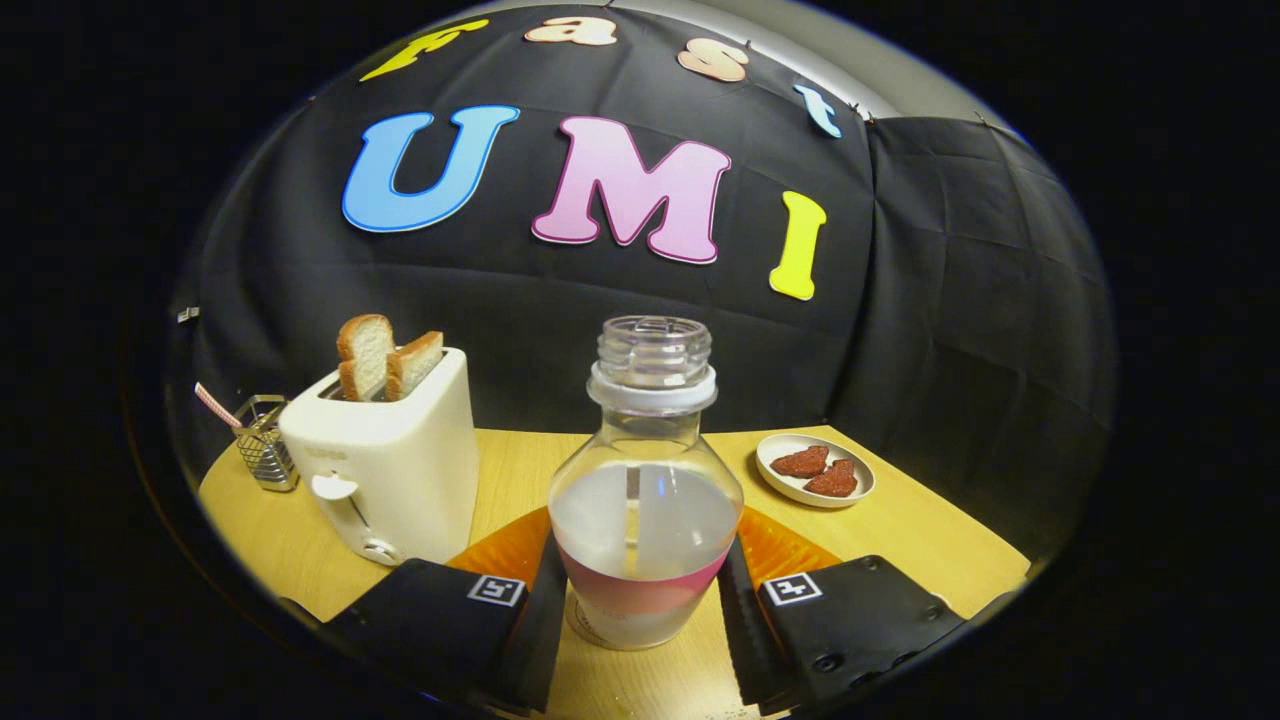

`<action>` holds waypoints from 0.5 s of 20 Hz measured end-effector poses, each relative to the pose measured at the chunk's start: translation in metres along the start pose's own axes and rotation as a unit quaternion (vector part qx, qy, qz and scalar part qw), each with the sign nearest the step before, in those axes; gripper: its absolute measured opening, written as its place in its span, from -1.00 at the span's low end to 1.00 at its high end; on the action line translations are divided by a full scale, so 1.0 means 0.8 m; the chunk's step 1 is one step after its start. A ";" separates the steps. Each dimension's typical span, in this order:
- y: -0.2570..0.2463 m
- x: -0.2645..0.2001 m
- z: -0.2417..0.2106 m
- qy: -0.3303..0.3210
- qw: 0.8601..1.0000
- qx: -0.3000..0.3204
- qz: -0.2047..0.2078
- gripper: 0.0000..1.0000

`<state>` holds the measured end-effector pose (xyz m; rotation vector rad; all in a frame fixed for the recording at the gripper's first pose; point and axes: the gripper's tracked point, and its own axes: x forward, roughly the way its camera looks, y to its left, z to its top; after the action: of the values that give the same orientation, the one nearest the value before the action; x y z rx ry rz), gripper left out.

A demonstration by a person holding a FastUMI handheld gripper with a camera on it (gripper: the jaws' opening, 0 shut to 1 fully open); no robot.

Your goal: Take the bottle from table, then pour the juice into the cup, finally place the bottle on the coaster

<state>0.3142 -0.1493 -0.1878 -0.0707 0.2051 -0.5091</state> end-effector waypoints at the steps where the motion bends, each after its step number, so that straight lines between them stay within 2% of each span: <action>1: 0.000 0.006 -0.003 -0.003 1.000 -0.001 -0.002 0.42; 10: -0.004 0.043 -0.055 0.038 0.998 0.044 -0.022 0.44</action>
<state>0.3330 -0.1697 -0.2365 0.0301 0.2552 -0.5639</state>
